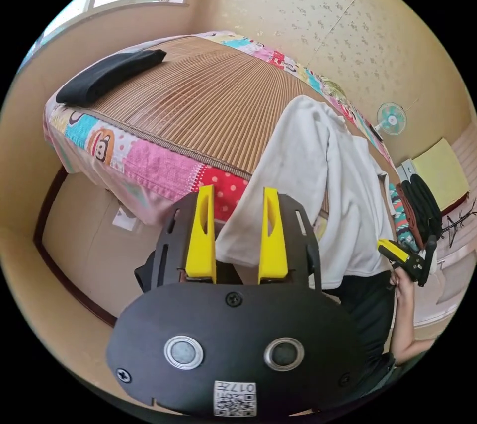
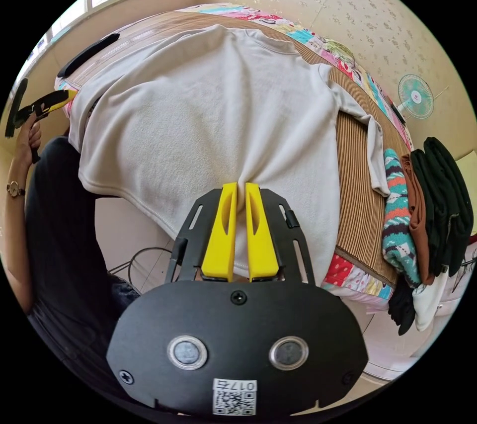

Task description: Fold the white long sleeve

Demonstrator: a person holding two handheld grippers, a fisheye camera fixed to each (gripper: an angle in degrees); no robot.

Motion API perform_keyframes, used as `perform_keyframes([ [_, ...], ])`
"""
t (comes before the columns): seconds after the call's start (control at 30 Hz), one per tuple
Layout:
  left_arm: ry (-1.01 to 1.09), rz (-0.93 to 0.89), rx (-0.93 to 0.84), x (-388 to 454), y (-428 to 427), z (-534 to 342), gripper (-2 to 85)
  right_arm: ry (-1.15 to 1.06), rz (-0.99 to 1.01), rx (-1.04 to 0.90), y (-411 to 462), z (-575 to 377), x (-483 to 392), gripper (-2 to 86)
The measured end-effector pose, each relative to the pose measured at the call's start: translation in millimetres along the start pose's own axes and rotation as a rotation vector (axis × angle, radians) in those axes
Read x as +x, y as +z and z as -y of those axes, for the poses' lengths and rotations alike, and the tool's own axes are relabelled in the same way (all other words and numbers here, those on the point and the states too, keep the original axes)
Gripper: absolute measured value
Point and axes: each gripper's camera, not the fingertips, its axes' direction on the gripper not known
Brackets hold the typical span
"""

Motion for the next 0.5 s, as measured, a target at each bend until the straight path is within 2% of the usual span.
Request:
perform_keyframes([
  [0.03,0.014,0.042,-0.058,4.1,8.7,3.4,12.3,-0.001,-0.001,-0.003,0.0,0.6,-0.5,3.4],
  [0.1,-0.009,0.077,-0.056,3.5,10.7,4.9,9.4,0.004,0.0,-0.004,0.0,1.6,-1.7,3.4],
  [0.17,-0.099,-0.047,-0.014,-9.7,-6.4,6.7,2.1,0.008,0.0,0.0,-0.1,1.2,-2.5,3.4],
  [0.37,-0.127,0.077,0.242,-35.2,-101.8,61.4,0.4,0.022,0.012,-0.017,-0.7,4.2,-2.3,3.4],
  [0.5,-0.203,0.144,0.213,-83.5,-115.7,113.2,2.1,0.003,-0.014,-0.062,-2.1,11.2,-6.8,3.5],
])
